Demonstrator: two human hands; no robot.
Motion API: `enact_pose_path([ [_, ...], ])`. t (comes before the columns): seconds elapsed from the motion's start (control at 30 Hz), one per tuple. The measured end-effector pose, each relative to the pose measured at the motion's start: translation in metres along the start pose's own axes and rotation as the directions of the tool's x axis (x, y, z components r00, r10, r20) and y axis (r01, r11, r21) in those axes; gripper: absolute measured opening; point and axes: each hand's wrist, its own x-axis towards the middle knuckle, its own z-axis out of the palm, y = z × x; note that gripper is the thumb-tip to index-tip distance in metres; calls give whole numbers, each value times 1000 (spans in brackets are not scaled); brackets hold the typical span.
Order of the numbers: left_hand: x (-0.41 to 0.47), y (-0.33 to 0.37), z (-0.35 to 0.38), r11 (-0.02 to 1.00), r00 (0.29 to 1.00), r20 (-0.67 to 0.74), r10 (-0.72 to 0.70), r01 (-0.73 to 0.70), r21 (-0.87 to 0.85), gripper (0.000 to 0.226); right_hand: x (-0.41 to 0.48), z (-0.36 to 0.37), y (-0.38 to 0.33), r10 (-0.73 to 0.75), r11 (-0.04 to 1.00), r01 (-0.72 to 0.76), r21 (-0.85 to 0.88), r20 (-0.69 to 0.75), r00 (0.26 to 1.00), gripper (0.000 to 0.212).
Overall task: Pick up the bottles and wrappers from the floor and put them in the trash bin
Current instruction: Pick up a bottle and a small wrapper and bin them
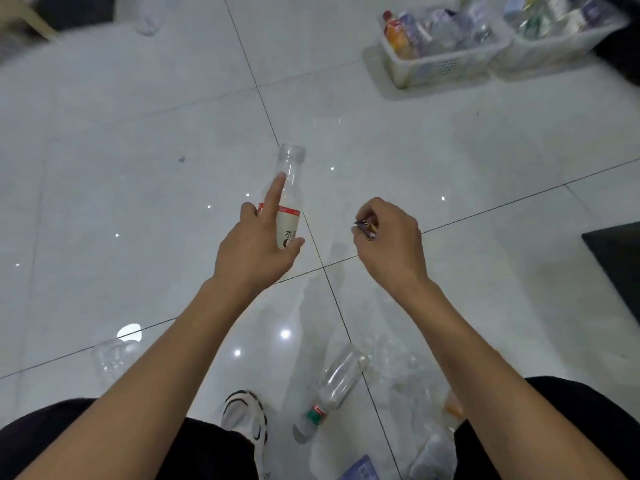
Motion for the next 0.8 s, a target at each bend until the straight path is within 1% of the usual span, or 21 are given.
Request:
enact_pose_path([
  [0.07, -4, -1, -10, 1000, 1000, -23, -10, 10, 4, 97, 1, -1, -3, -28, 999, 29, -26, 9, 1000, 13],
  [0.2, -6, 2, -20, 999, 1000, 13, -10, 9, 35, 97, 3, 2, -13, -38, 997, 41, -65, 45, 998, 11],
  [0.3, -4, 9, -40, 999, 999, 36, -33, 32, 18, 97, 8, -4, -38, -26, 996, 31, -80, 56, 998, 10],
  [0.4, -15, 24, -76, 999, 996, 81, -49, 49, 4, 98, 4, -23, -76, 7, 996, 0, -86, 83, 997, 11],
  [0.57, -40, 56, -173, 996, 986, 141, -86, 87, -8, 97, -3, -84, -168, 46, 995, -31, -99, 159, 986, 11],
  [0.8, -53, 106, -344, 992, 980, 163, -112, 119, -37, 96, 16, -188, -325, 31, 992, -5, -130, 193, 981, 12],
])
